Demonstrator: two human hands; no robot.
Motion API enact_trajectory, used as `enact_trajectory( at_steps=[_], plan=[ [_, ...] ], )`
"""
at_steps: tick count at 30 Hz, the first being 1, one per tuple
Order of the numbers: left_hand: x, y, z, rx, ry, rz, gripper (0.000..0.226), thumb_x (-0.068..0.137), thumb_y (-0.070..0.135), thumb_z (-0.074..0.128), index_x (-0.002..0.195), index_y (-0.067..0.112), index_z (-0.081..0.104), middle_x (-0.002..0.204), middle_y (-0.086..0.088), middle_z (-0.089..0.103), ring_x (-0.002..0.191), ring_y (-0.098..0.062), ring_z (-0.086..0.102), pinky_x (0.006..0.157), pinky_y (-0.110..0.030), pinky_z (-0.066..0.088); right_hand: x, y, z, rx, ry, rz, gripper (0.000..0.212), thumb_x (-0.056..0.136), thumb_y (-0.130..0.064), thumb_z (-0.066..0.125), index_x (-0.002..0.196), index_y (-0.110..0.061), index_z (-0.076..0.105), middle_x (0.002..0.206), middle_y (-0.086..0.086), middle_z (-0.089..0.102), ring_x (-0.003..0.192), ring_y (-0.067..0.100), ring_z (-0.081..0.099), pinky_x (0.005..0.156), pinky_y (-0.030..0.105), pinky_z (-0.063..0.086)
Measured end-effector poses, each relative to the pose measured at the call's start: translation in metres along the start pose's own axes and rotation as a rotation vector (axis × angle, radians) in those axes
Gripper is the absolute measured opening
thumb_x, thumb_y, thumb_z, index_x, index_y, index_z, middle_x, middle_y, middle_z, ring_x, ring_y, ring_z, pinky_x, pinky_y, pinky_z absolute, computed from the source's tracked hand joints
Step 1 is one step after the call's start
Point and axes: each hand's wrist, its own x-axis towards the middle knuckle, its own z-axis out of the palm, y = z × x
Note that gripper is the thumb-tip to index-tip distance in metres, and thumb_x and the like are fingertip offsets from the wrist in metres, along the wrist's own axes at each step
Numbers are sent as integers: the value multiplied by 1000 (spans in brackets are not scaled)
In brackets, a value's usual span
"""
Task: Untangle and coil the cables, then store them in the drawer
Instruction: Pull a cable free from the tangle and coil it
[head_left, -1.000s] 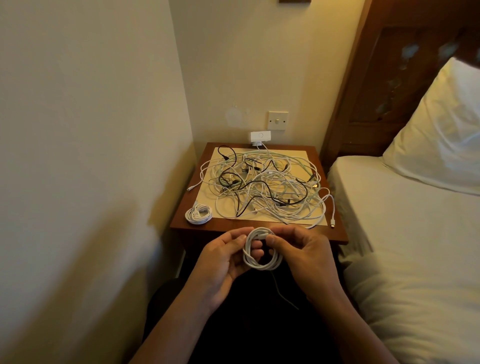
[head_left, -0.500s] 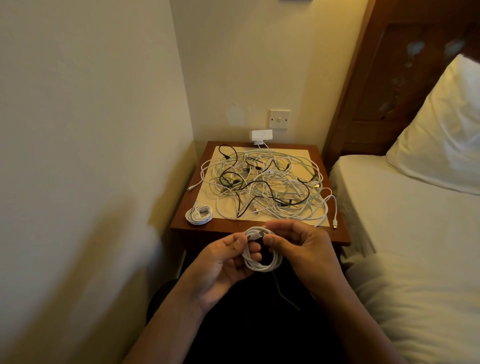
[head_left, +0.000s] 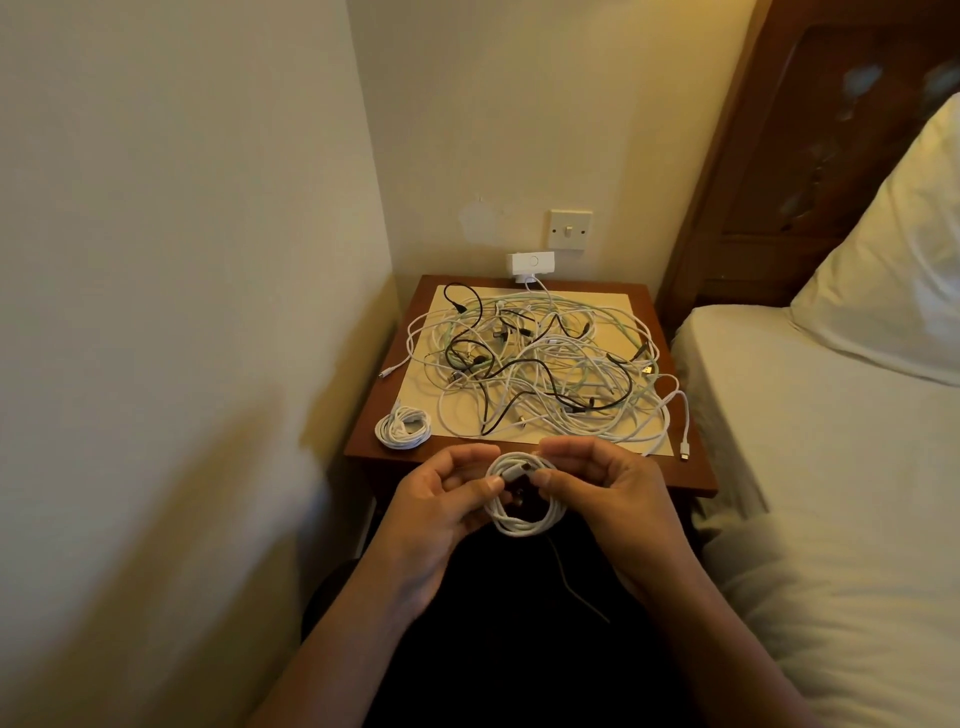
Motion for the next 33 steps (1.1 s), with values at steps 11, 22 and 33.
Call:
enact_trajectory(
  at_steps=[11,22,33],
  plan=[
    [19,20,-17,778,-65,248,23,89,17,77,108,31,77,100,16,77,96,-1,70,80,-11,52,19,-3,4,-171,-152,-2,21,85,-4,80,103,-15,76,99,1,80,93,17,77,91,40,62],
    [121,49,-89,676,460,287,18,85,16,81,102,23,80,87,3,79,80,-15,75,82,-40,63,46,3,-25,-366,-48,-85,23,93,-14,73,108,-31,75,105,-13,77,101,1,70,93,28,55],
    [192,31,-136,1089,567,75,19,86,29,76,99,17,82,100,-8,78,99,-28,70,87,-36,53,65,8,-54,-480,79,-122,18,96,-22,71,105,-36,76,100,-19,76,97,-2,68,86,24,51]
  ],
)
